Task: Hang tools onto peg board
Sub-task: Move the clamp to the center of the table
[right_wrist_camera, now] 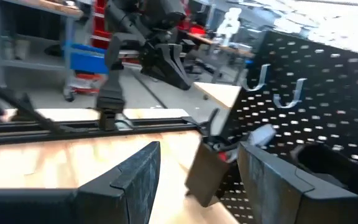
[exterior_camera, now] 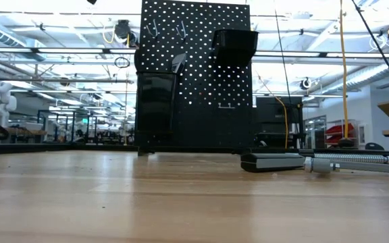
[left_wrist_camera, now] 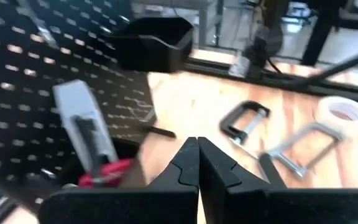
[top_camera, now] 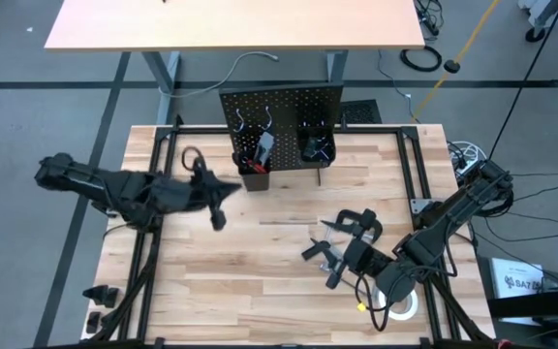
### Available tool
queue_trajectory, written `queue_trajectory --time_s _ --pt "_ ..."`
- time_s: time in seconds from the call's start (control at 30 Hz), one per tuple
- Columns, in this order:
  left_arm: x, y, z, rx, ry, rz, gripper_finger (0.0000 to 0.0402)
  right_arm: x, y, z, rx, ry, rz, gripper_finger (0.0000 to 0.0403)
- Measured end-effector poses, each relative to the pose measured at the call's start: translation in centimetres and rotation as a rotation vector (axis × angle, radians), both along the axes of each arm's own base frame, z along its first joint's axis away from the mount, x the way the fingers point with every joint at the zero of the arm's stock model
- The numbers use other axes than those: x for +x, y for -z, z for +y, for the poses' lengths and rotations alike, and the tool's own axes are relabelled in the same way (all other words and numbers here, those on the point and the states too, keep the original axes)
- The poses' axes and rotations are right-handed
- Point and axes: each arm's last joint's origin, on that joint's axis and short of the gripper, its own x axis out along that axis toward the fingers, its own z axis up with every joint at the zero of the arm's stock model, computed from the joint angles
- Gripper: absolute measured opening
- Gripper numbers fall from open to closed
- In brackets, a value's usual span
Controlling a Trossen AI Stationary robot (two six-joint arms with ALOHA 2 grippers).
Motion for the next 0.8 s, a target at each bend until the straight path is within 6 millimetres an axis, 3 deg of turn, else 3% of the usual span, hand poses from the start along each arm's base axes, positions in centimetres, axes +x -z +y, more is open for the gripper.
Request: queue_trajectory --time_s 0.3,0.47,0.63,0.8 --pt "1.3 2.8 -5.6 0.066 0.111 0.103 0.0 0.3 0.6 0.3 0.067 -0.205 0.061 0.0205" --pt "1.4 4.6 -8.5 0.068 0.189 0.154 0.0 0.0 1.6 0.2 0.09 -0.235 0.142 0.0205" --pt "0.9 8.8 -10.5 0.045 0.227 0.187 0.0 -0.5 3.0 -0.4 0.204 -0.183 0.203 0.0205" --pt "0.2 12.9 -11.2 -0.015 0.246 0.136 0.0 -1.5 4.6 -1.0 0.365 -0.146 0.317 0.0205"
